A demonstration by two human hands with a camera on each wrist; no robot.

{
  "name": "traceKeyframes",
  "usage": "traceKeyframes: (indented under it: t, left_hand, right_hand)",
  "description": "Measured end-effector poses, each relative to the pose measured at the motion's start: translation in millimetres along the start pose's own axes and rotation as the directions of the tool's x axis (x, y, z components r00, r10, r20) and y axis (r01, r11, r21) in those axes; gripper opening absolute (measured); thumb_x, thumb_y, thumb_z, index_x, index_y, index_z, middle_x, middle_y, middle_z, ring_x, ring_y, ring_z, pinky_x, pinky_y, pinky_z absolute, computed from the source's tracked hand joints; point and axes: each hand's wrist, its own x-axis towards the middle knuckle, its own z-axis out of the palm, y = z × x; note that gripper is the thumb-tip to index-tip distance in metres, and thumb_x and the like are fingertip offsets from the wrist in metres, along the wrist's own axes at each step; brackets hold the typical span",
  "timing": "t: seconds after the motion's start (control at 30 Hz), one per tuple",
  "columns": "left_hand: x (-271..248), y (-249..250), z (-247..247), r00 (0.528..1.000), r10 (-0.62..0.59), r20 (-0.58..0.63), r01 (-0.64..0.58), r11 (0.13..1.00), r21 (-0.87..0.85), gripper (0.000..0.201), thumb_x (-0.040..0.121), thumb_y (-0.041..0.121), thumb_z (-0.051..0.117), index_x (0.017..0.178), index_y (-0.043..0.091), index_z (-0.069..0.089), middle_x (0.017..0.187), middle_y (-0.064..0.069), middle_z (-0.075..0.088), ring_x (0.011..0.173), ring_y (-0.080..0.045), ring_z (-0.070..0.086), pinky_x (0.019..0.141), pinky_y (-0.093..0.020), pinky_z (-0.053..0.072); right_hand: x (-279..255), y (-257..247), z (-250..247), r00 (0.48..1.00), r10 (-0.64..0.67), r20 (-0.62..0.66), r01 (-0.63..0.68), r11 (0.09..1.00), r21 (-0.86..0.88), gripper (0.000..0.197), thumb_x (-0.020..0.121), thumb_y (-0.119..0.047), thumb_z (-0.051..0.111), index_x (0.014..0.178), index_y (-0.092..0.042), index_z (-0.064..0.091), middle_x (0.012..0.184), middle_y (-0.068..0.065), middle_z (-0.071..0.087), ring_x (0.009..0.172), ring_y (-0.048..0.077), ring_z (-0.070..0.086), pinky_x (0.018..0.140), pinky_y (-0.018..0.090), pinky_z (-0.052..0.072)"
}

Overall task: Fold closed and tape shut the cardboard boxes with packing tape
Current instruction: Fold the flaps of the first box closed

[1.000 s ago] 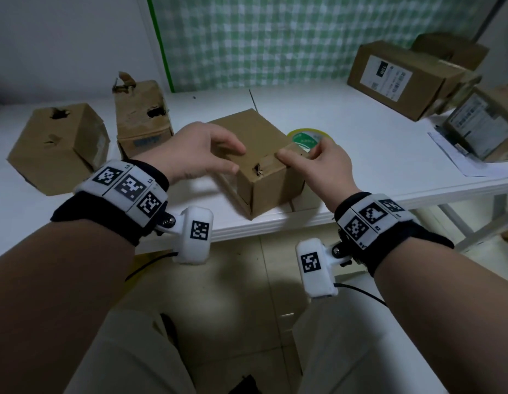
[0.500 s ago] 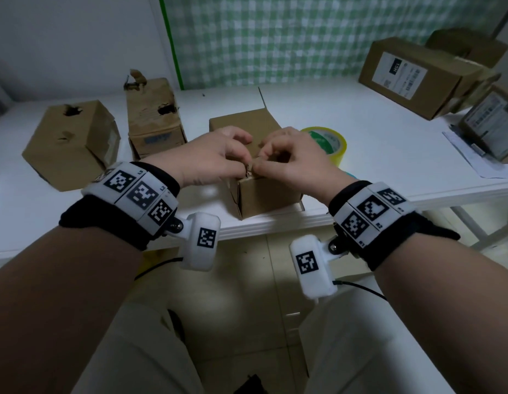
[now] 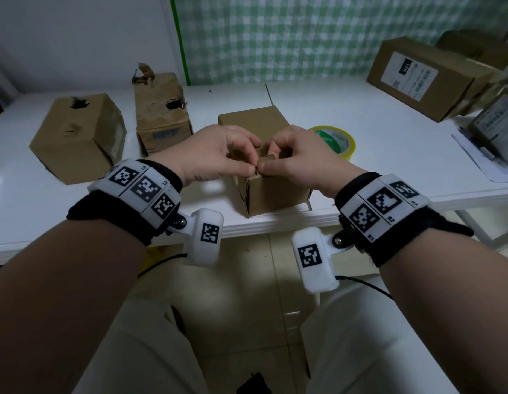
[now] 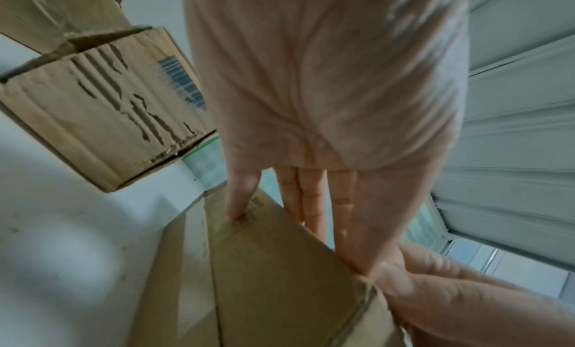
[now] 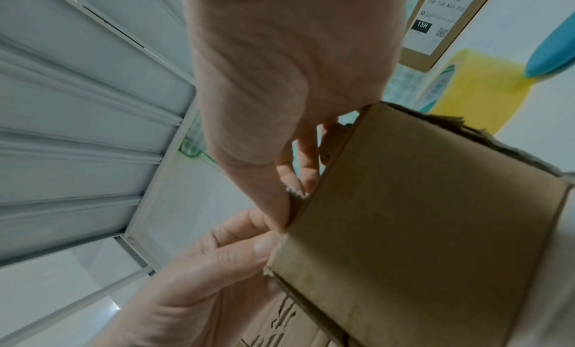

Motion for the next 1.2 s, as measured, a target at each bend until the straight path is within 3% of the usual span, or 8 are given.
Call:
traceKeyframes:
  t: [0.2,0.33,0.53,0.67,0.77,1.03,1.13,1.2]
  left_hand:
    - [-2,-2,1,1.0,-0.027,-0.012,0.026,0.997,-0.072,0.016,0.076,0.008,0.075,0.086,0.017,0.065,0.121,0.007,0.059,0.112,-0.007,0.054,0.097,-0.02,0.041]
    - [-3,-3,1,0.999,-0.037,0.002,0.037,0.994,-0.107,0.018,0.076,0.008,0.075,0.09,0.014,0.064,0.122,0.007,0.058,0.113,-0.005,0.053,0.1,-0.023,0.041]
    - [-4,-4,0,0.999,-0.045,0.024,0.048,0.992,-0.12,0.017,0.077,0.008,0.074,0.09,0.016,0.065,0.124,0.008,0.057,0.113,-0.002,0.052,0.101,-0.022,0.038]
    - [-5,-4,-1,0.998,-0.051,0.031,0.054,0.99,-0.128,0.017,0.077,0.009,0.073,0.091,0.016,0.066,0.125,0.01,0.057,0.116,-0.003,0.051,0.104,-0.025,0.036]
    - [-5,-4,-1,0.998,-0.052,0.034,0.056,0.988,-0.141,0.017,0.077,0.008,0.073,0.089,0.019,0.066,0.124,0.011,0.057,0.116,0.0,0.05,0.104,-0.025,0.036]
    - [-5,-3,2,0.998,-0.055,0.02,0.058,0.987,-0.15,0.018,0.078,0.007,0.073,0.088,0.02,0.066,0.122,0.012,0.058,0.113,0.003,0.051,0.102,-0.019,0.036]
    - [-4,-2,3,0.998,-0.059,0.01,0.06,0.987,-0.149,0.018,0.078,0.006,0.072,0.09,0.019,0.065,0.123,0.009,0.058,0.113,0.001,0.052,0.101,-0.019,0.037]
    - [-3,-2,4,0.998,-0.064,-0.004,0.063,0.989,-0.136,0.018,0.079,0.006,0.072,0.091,0.018,0.066,0.123,0.009,0.059,0.111,0.003,0.052,0.098,-0.015,0.038]
  right_hand:
    - [8,-4,4,0.998,0.067,-0.016,-0.068,0.996,-0.057,0.025,0.067,-0.024,0.077,0.058,-0.02,0.054,0.092,0.01,0.068,0.087,0.025,0.06,0.08,0.035,0.048]
    - [10,-5,3,0.994,0.105,0.018,-0.104,0.994,-0.039,0.026,0.066,-0.022,0.079,0.058,-0.021,0.054,0.081,0.006,0.066,0.075,0.02,0.057,0.067,0.029,0.044]
    - [10,-4,-1,0.992,0.116,0.056,-0.114,0.993,-0.04,0.024,0.074,-0.022,0.077,0.063,-0.018,0.056,0.096,0.012,0.071,0.09,0.025,0.064,0.08,0.032,0.049]
    - [8,-4,-3,0.99,0.118,0.075,-0.118,0.993,-0.003,0.018,0.078,-0.02,0.074,0.068,-0.016,0.06,0.082,0.007,0.065,0.077,0.018,0.057,0.066,0.025,0.042]
    - [5,-3,-4,0.992,0.107,0.074,-0.111,0.992,0.053,0.012,0.079,-0.017,0.073,0.072,-0.014,0.063,0.083,0.006,0.063,0.076,0.013,0.054,0.065,0.021,0.041]
    - [3,4,-3,0.998,0.042,0.055,-0.052,0.98,0.194,0.013,0.075,-0.012,0.078,0.068,-0.014,0.067,0.096,0.021,0.069,0.082,0.02,0.06,0.087,0.037,0.05]
    - [2,7,-3,0.999,0.026,0.045,-0.035,0.979,0.199,0.013,0.081,-0.013,0.073,0.07,-0.015,0.066,0.095,0.016,0.069,0.084,0.018,0.06,0.083,0.03,0.049]
    - [2,10,-5,0.999,0.024,0.046,-0.033,0.976,0.213,0.018,0.086,-0.012,0.067,0.07,-0.018,0.064,0.087,0.004,0.066,0.082,0.012,0.058,0.077,0.024,0.046]
